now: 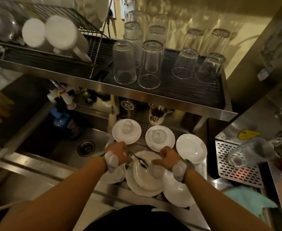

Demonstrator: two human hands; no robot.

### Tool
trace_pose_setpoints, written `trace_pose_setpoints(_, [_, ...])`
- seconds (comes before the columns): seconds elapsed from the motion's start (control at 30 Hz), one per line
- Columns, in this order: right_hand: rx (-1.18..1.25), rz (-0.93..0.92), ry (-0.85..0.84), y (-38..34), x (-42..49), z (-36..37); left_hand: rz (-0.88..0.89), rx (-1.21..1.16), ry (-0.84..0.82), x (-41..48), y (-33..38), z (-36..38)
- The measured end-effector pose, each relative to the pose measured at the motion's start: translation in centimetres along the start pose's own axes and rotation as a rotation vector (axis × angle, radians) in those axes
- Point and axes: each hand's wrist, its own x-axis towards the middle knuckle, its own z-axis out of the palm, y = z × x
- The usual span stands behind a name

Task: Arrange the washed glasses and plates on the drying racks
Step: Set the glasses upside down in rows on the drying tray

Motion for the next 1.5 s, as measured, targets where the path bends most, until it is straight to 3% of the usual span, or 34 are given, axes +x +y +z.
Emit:
trace_pose_setpoints(0.13, [-0.055,0.033,-0.033,1.0,-0.1,2.4,0.038,0.190,0.072,-1.2,-2.9,3.3])
trace_pose_setpoints(0.27, [-0.146,0.013,-0.037,1.1,0.2,3.6,-0.250,0.019,-0.027,-1.6,-4.7,6.1])
trace_pose_setpoints(0.47, [-0.341,0.019,-0.059,1.4,0.8,4.0,-0.298,-0.056,-0.025,-1.9,-4.8,6.3])
trace_pose_setpoints(0.6, [-0.381,-0.002,-0.080,1.5,1.0,4.2,-0.237,-0.107,-0.088,-2.0,-4.4,6.4])
trace_pose_setpoints(0.73, [-0.255,-0.014,-0.095,1.3,0.7,3.3,-0.252,-0.155,-0.016,-2.6,-3.6,4.6])
trace_pose_setpoints(0.9, [0.040,-0.016,0.005,-1.1,0.6,1.6,-0.324,-0.284,0.091,-2.0,-1.8,0.0])
trace_pose_setpoints(1.17, [0.303,-0.202,-0.019,-9.6,-2.8,-5.8,-0.118,-0.498,0.335,-0.5,3.8,-8.6])
trace_pose_setpoints(1.23, [0.394,-0.276,-0.013,-11.4,-4.5,-8.7,0.052,-0.389,0.396,-0.6,5.2,-10.8])
trace_pose_setpoints(1.33, [0.514,-0.387,0.021,-13.6,-6.9,-13.0,0.439,0.099,0.632,-0.4,6.4,-12.8])
trace_pose_setpoints(1.37, [0.556,-0.427,0.051,-14.0,-7.5,-14.4,0.524,0.122,0.676,-0.3,7.0,-13.3])
trace_pose_setpoints(1.5, [0.542,-0.539,0.320,-14.6,-7.7,-18.9,0.552,-0.166,0.654,0.5,9.4,-15.8])
